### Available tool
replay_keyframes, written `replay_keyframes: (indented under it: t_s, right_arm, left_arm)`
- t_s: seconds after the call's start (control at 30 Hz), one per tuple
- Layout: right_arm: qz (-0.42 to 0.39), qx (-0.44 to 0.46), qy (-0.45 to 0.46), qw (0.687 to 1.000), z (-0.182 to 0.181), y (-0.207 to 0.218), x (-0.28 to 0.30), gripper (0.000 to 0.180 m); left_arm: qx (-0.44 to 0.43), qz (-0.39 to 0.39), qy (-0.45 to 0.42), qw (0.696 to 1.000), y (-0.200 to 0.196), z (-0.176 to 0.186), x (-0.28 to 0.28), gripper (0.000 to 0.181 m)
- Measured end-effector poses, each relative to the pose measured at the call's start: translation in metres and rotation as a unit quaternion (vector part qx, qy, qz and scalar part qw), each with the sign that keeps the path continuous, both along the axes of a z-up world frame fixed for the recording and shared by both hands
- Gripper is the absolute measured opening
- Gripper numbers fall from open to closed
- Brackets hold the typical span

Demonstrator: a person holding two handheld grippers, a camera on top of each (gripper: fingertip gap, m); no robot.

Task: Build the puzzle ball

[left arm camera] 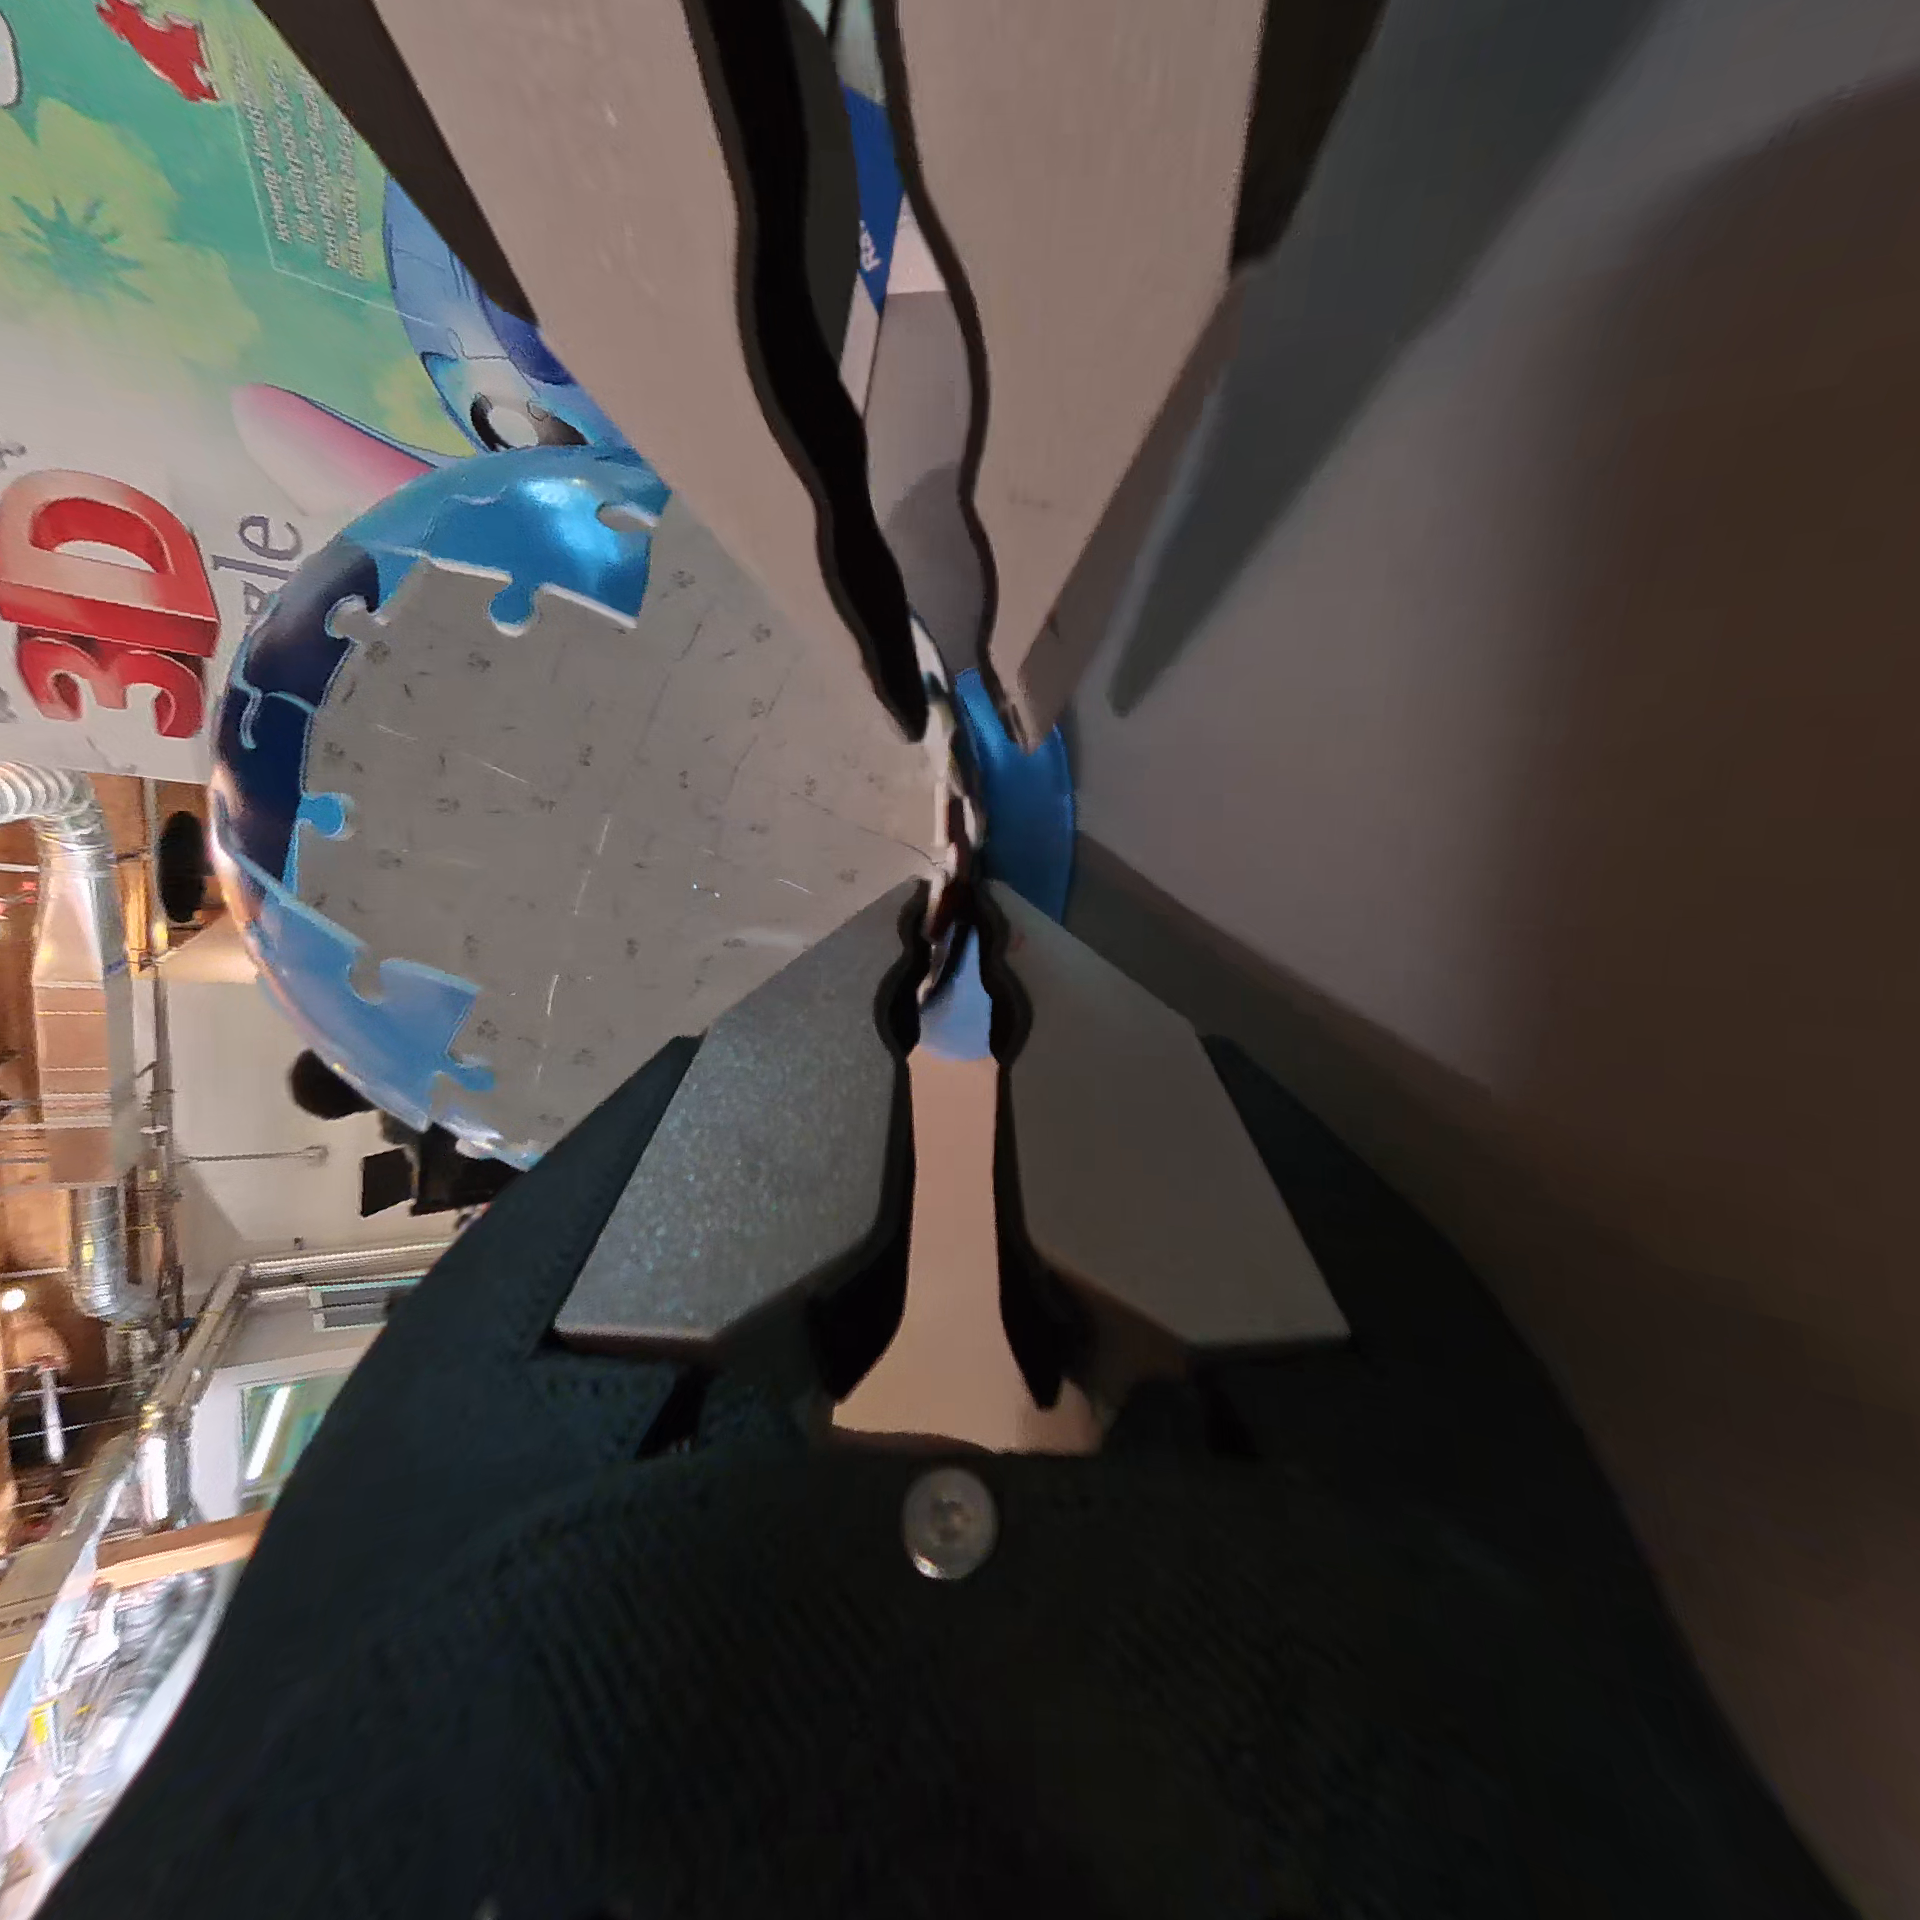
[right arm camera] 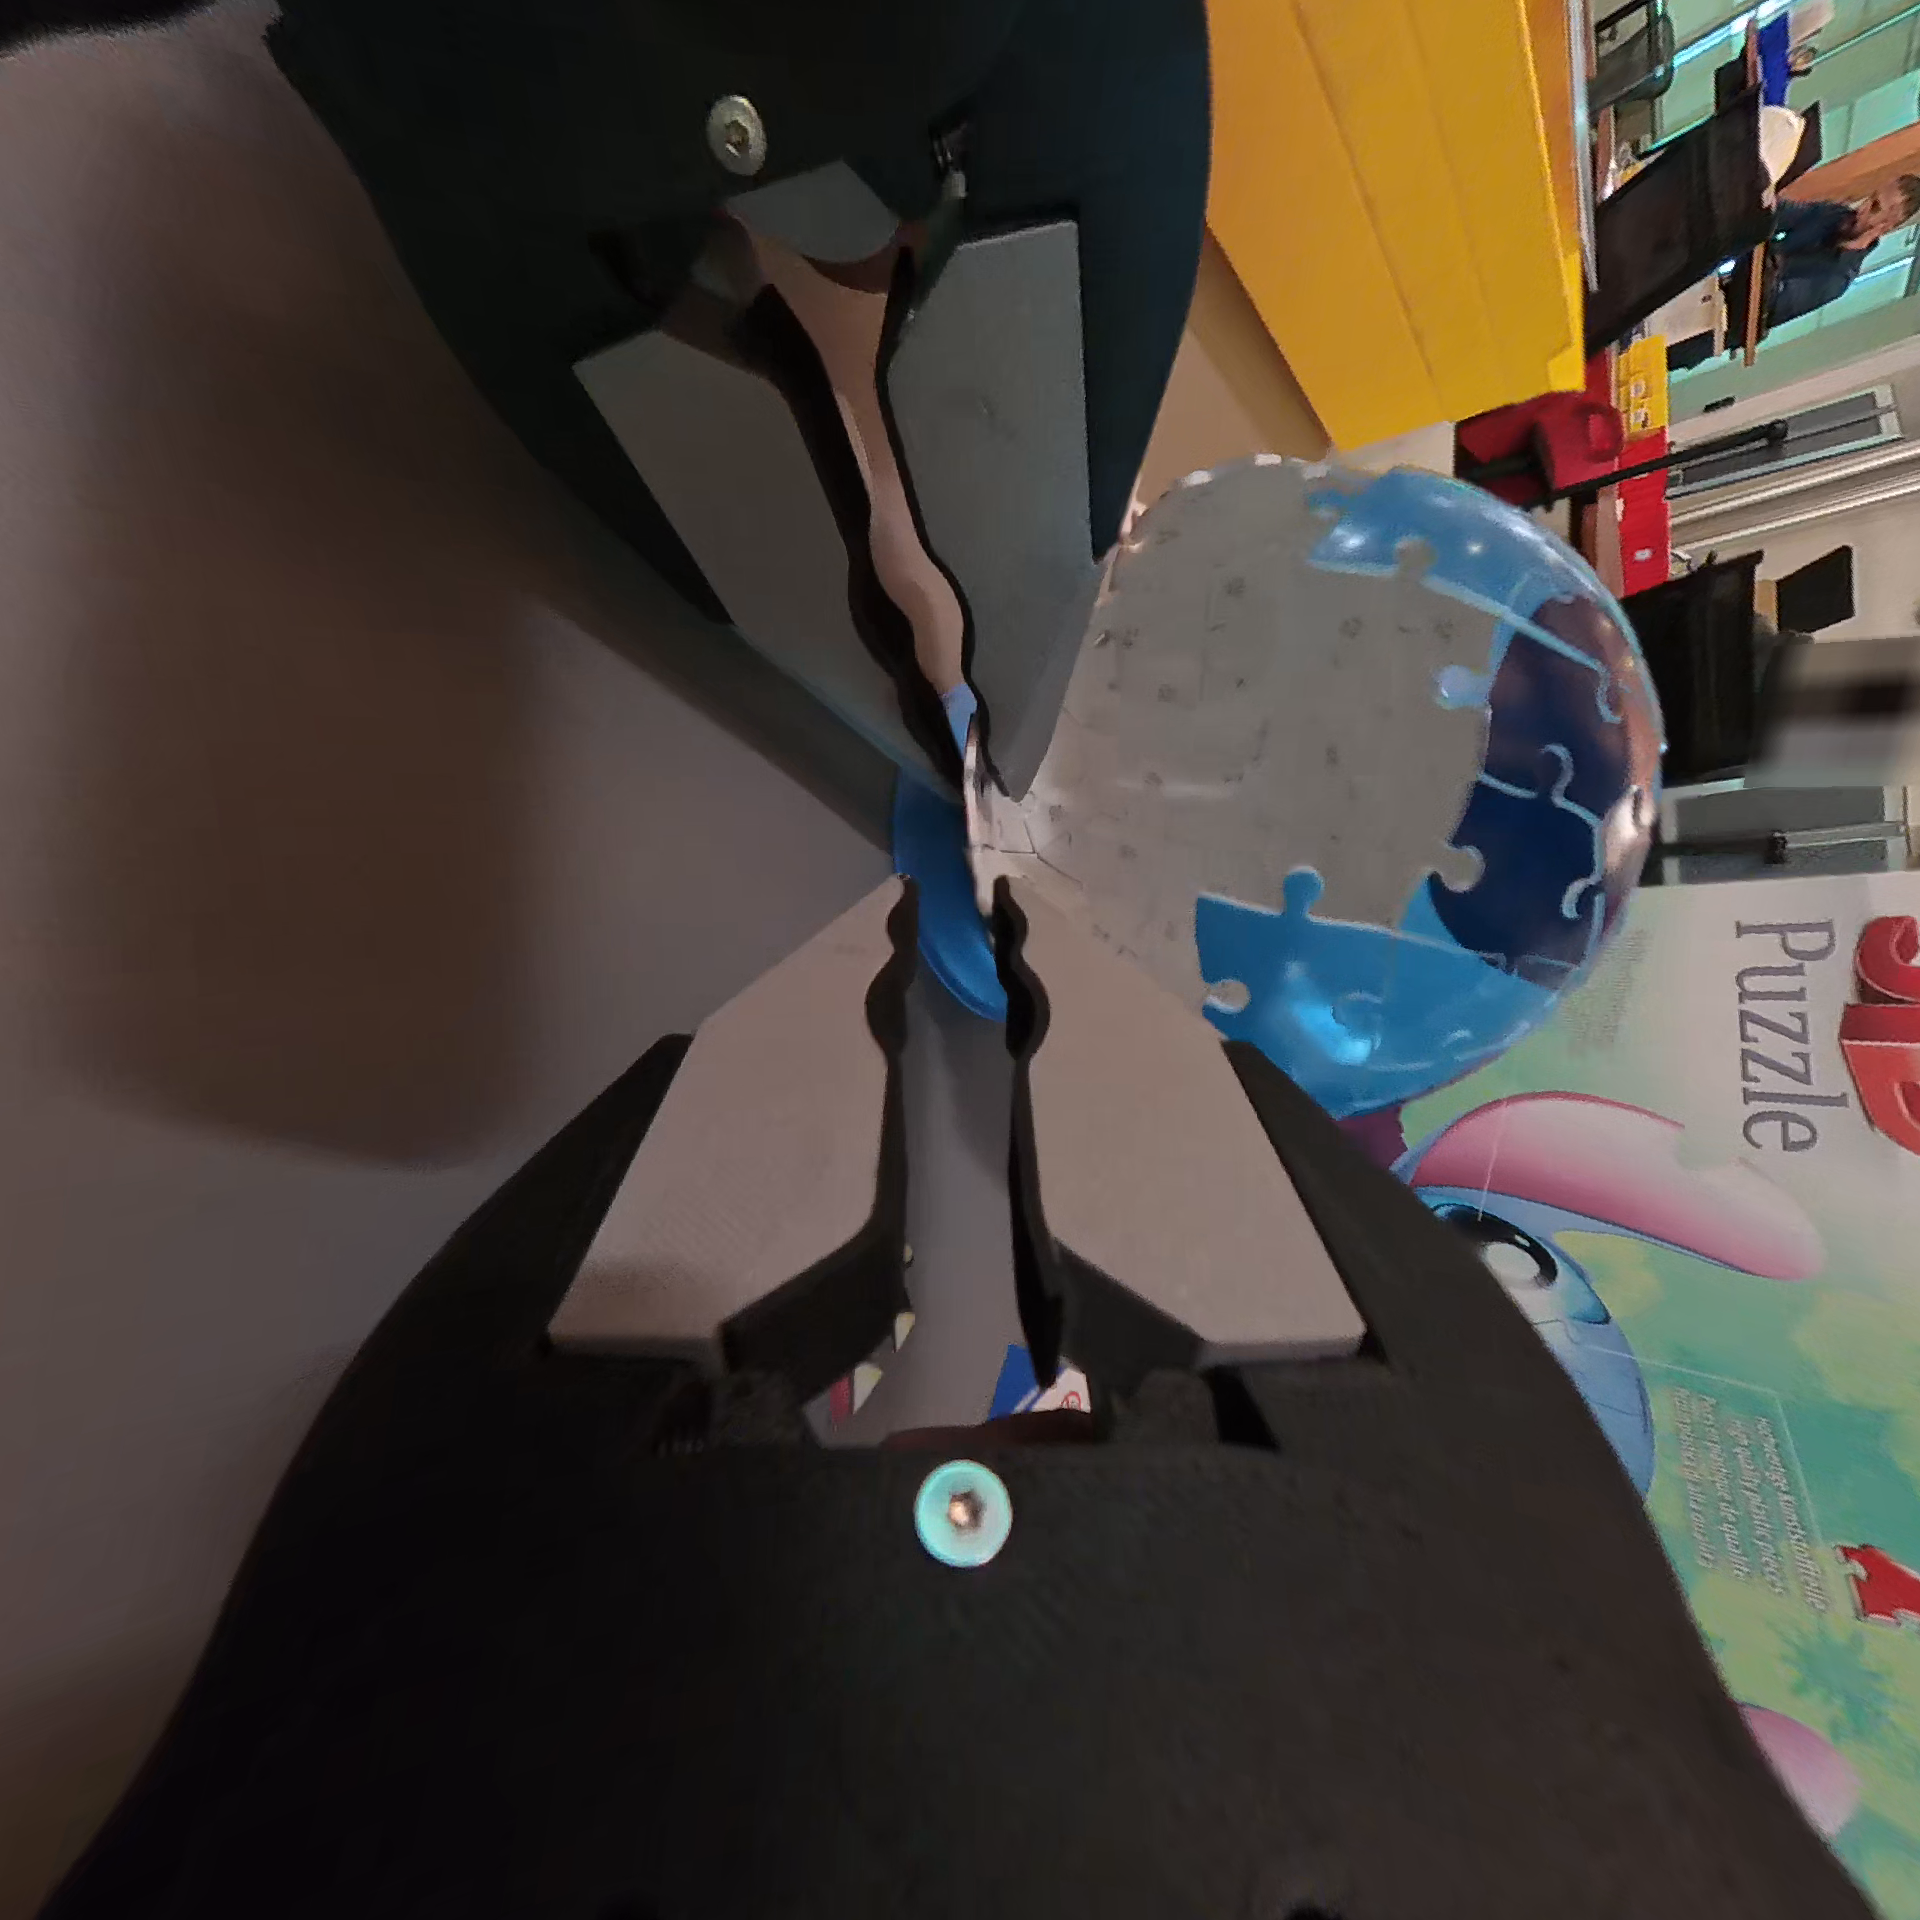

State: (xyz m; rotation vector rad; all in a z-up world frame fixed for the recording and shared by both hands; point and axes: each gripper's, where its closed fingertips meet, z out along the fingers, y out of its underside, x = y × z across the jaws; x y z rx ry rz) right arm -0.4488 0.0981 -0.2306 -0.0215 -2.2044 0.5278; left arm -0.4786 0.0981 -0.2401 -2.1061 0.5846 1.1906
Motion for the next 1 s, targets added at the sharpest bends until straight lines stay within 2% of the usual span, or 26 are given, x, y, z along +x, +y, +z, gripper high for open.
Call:
replay_keyframes:
  t_s: [0.13, 0.2, 0.47, 0.67, 0.87, 1.0]
  right_arm:
    - [-0.015, 0.043, 0.038, 0.998, -0.006, -0.003, -0.009, 0.004]
    - [-0.014, 0.049, 0.046, 0.998, -0.007, -0.004, -0.009, 0.003]
    - [-0.011, 0.087, 0.065, 0.994, -0.009, -0.001, -0.012, 0.000]
    - [-0.013, 0.088, 0.059, 0.994, -0.009, 0.004, -0.010, 0.003]
    - [-0.005, 0.053, 0.027, 0.998, -0.010, 0.008, -0.002, 0.008]
    - [-0.012, 0.065, 0.036, 0.997, -0.017, 0.005, -0.007, 0.011]
  left_arm:
    - [0.005, -0.006, -0.033, 0.999, -0.001, -0.002, 0.005, 0.021]
    - [0.005, -0.008, -0.029, 1.000, -0.002, -0.002, 0.005, 0.022]
    - [0.015, -0.011, -0.034, 0.999, -0.003, 0.001, 0.002, 0.003]
    - [0.004, -0.001, -0.049, 0.999, 0.001, -0.001, -0.001, 0.002]
    - [-0.015, 0.006, -0.013, 1.000, 0.002, -0.002, -0.007, 0.001]
    - [-0.020, 0.007, 0.003, 1.000, 0.001, -0.002, -0.009, 0.001]
